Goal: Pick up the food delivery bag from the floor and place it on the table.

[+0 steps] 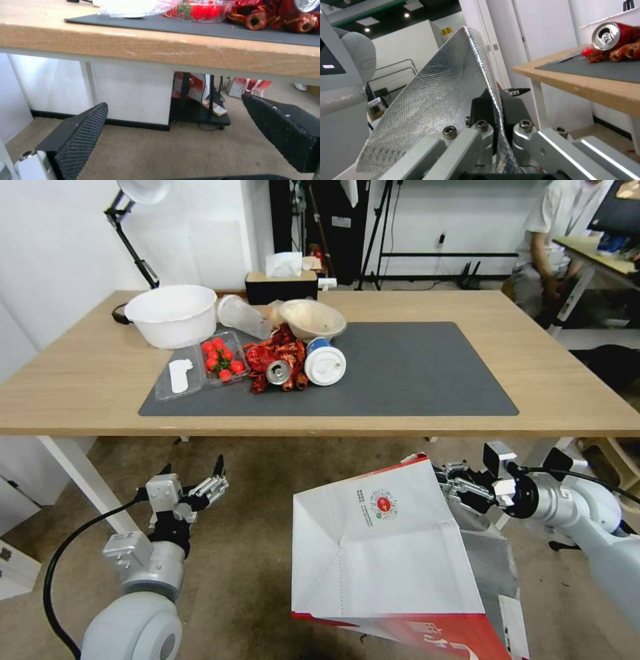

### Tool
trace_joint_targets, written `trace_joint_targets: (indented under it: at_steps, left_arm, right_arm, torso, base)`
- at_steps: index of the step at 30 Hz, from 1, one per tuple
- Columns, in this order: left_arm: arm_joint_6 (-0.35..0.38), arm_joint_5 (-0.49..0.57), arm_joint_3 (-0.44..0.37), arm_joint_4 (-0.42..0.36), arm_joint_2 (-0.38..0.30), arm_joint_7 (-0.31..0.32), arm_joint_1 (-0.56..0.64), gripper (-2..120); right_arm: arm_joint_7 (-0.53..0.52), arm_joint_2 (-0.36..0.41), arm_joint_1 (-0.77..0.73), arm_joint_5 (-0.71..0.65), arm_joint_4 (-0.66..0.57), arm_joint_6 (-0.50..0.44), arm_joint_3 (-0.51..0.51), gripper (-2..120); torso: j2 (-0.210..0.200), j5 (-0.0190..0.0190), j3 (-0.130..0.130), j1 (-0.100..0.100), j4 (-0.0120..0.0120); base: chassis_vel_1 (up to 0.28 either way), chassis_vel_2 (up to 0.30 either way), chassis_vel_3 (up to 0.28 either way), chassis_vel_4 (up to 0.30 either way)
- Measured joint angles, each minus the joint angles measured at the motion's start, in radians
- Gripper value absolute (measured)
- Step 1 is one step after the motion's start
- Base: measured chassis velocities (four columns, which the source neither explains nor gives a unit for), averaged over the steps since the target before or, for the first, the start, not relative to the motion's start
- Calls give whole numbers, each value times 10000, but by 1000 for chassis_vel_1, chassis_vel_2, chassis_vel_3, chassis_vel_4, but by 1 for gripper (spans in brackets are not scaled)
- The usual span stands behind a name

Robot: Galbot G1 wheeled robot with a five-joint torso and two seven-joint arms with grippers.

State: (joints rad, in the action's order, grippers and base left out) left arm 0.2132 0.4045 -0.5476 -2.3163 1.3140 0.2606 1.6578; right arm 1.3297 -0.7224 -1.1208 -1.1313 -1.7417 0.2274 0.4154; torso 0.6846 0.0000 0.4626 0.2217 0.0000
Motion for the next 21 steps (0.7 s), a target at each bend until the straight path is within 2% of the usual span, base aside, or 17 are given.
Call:
trace_joint_targets:
  at_steps: [21]
  left_arm:
    - [1, -50, -3, -35, 6, -5, 1, 100]
  right_arm:
    - [29, 84, 3, -40, 31, 19, -3, 0]
  torso:
    - [968, 0, 572, 391, 0]
  base:
    - [0, 0, 0, 0]
